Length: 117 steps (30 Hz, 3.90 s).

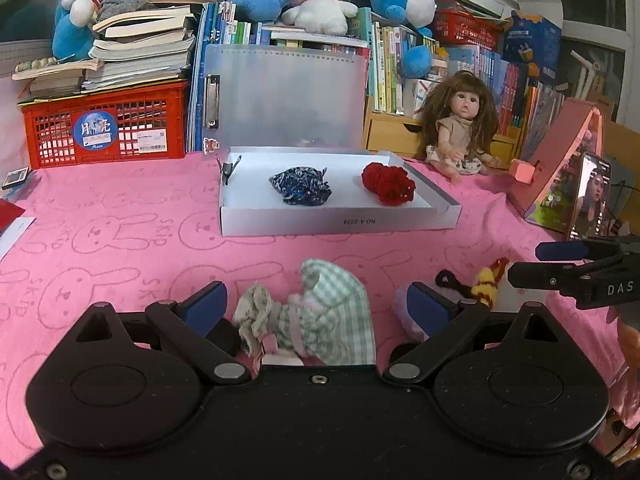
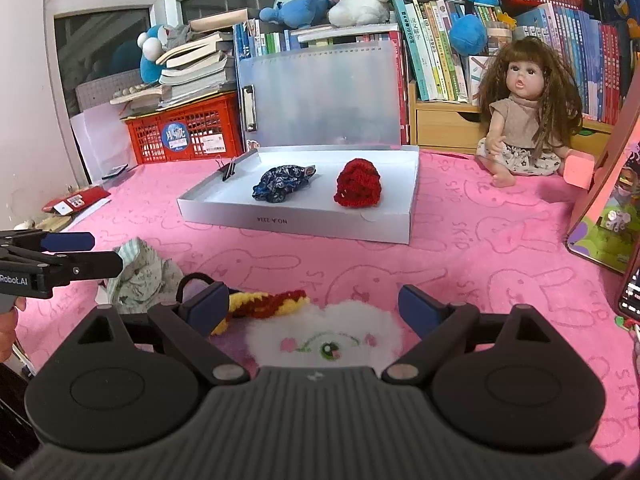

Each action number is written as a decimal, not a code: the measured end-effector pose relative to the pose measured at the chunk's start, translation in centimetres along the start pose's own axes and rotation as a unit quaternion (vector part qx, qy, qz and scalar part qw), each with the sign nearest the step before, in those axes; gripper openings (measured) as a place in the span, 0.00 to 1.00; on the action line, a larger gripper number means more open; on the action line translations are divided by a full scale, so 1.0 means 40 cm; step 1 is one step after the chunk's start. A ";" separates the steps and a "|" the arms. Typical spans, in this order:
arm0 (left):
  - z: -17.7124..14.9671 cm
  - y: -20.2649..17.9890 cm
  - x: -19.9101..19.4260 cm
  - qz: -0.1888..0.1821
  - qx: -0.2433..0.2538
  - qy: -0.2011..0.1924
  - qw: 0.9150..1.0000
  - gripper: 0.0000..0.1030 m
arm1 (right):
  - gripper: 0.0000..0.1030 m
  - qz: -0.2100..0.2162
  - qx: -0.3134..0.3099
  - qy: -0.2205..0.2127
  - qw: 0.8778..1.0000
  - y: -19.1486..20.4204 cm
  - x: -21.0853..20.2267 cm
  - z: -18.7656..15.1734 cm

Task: Organize objects
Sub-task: 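Move both tools back toward the gingham dress and white plush, then grasp the green gingham dress with the left tool while the right tool grasps the white fluffy plush, then carry the gingham dress and white plush over the white box tray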

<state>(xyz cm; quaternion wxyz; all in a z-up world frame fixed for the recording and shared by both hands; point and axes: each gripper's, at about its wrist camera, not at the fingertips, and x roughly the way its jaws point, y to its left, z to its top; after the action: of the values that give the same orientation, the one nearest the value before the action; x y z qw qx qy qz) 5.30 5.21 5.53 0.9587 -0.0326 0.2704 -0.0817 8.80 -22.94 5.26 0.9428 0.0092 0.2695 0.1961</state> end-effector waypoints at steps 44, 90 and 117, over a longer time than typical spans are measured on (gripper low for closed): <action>-0.040 0.004 0.087 0.014 -0.009 0.018 1.000 0.92 | 1.00 -0.014 -0.012 0.030 0.999 0.004 0.063 -0.058; -0.003 -0.026 0.039 0.003 -0.009 -0.019 1.000 0.45 | 0.61 -0.023 0.027 0.004 0.999 -0.015 0.013 -0.037; 0.013 -0.034 0.043 0.000 -0.013 -0.022 1.000 0.44 | 0.45 -0.035 0.038 -0.004 0.999 -0.023 0.009 -0.038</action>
<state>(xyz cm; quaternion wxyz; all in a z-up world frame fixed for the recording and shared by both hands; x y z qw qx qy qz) 6.81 3.59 5.23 0.9640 -0.0473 0.2498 -0.0774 8.66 -23.79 3.68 0.9491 0.0363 0.2734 0.1523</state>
